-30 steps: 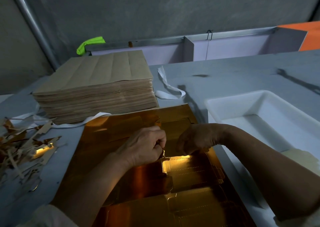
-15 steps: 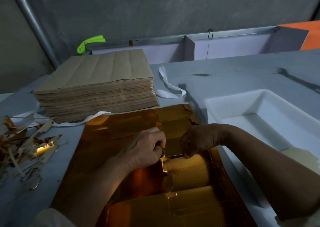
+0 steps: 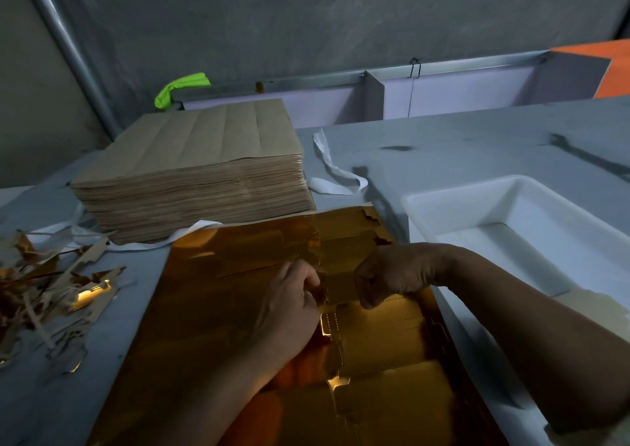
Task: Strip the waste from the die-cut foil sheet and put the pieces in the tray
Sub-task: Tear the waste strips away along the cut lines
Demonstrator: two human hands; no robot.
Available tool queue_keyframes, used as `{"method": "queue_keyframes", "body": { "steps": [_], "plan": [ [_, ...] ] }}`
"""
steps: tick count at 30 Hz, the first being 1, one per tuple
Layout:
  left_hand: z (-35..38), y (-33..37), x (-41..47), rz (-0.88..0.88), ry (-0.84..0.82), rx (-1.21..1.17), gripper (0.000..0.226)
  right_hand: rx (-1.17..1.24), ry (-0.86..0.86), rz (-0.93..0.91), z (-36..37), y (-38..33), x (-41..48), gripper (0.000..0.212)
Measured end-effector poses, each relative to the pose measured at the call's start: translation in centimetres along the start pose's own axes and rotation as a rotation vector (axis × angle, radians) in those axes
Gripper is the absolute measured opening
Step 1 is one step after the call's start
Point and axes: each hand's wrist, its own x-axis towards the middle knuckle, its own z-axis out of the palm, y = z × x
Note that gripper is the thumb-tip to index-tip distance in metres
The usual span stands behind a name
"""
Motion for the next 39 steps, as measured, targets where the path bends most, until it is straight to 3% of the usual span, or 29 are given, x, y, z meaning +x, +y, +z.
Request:
{"method": "queue_keyframes", "body": {
  "steps": [3,20,27,31,39],
  "plan": [
    [0.9,-0.2,-1.0,-0.084,0.047,-0.018,0.029,-0.001,-0.003,0.007,0.1,0.1,0.0,0.032],
    [2.2,-0.1,-1.9,0.021,0.035,0.253,0.033,-0.008,-0.020,0.061,-0.1,0.4,0.1,0.021],
    [1.7,-0.2,-2.2,0.136,-0.007,0.153,0.060,0.035,-0.032,0.074,-0.1,0.7,0.3,0.018],
    [1.4,-0.3,-2.3,0.221,-0.020,0.118,0.044,0.024,-0.034,0.061,-0.2,0.6,0.2,0.020],
    [1.9,-0.3,-2.2,0.218,0.011,0.143,0.028,0.064,-0.030,0.052,-0.2,0.5,0.0,0.011]
  ]
}}
